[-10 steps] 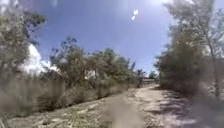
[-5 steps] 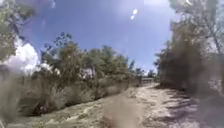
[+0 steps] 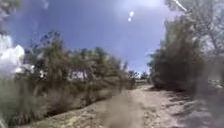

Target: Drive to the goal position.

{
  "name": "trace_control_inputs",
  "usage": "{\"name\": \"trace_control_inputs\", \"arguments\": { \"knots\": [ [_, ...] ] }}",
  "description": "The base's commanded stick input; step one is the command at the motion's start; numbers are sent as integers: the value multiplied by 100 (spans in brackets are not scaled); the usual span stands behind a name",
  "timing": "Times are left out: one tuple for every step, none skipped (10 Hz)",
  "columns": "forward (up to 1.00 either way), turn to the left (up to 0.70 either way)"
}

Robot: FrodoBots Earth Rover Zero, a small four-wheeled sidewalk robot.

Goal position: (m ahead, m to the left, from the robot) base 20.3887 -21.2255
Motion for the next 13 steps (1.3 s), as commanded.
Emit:
{"name": "trace_control_inputs", "arguments": {
  "knots": [
    [85, 0],
    [85, 0],
    [85, 0],
    [85, 0],
    [85, 0],
    [85, -19],
    [85, -34],
    [85, -34],
    [85, -34],
    [85, -34],
    [85, -34],
    [85, -32],
    [85, -15]
  ]
}}
